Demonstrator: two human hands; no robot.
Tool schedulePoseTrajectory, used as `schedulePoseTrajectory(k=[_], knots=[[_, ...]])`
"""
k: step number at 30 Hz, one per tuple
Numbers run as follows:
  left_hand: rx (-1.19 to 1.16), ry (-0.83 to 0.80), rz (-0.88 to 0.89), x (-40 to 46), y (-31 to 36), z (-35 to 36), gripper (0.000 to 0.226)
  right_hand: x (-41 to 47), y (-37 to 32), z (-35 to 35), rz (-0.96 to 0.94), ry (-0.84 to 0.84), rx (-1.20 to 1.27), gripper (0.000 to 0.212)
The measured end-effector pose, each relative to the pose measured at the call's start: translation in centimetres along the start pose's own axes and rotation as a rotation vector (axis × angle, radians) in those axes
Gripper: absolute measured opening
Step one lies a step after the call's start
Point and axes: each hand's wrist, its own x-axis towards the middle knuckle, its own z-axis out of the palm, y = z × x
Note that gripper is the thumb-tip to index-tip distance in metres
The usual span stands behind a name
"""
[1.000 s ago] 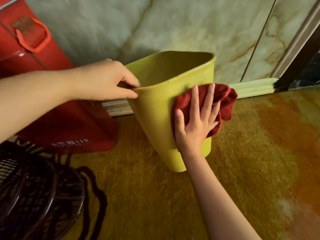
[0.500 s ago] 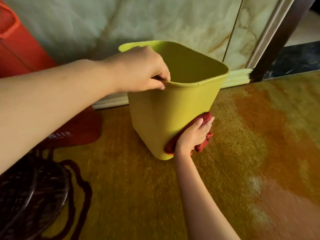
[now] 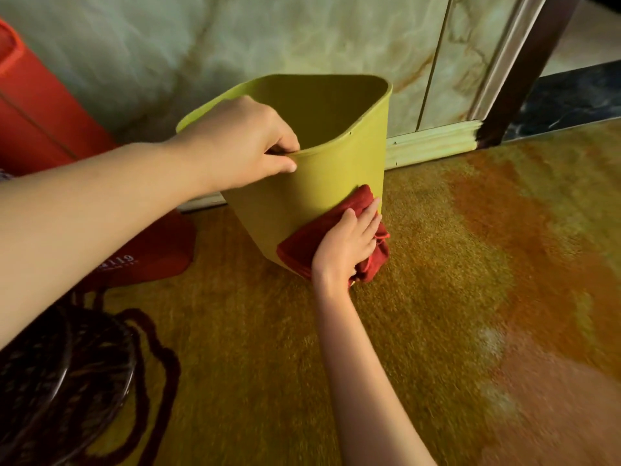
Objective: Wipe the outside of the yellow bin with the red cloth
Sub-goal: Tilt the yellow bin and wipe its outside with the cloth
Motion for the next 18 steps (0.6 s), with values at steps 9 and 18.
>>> schedulePoseTrajectory(k=[9, 18], knots=[[0.023, -0.038, 0.036, 1.1, 2.8, 1.0, 0.016, 0.5, 0.9, -6.1, -0.139, -0.139, -0.243, 0.062], [0.074, -0.075, 0.038, 1.8, 5.7, 2.9, 0.013, -0.8, 2.0, -7.3, -0.036, -0.088, -0.358, 0.029]])
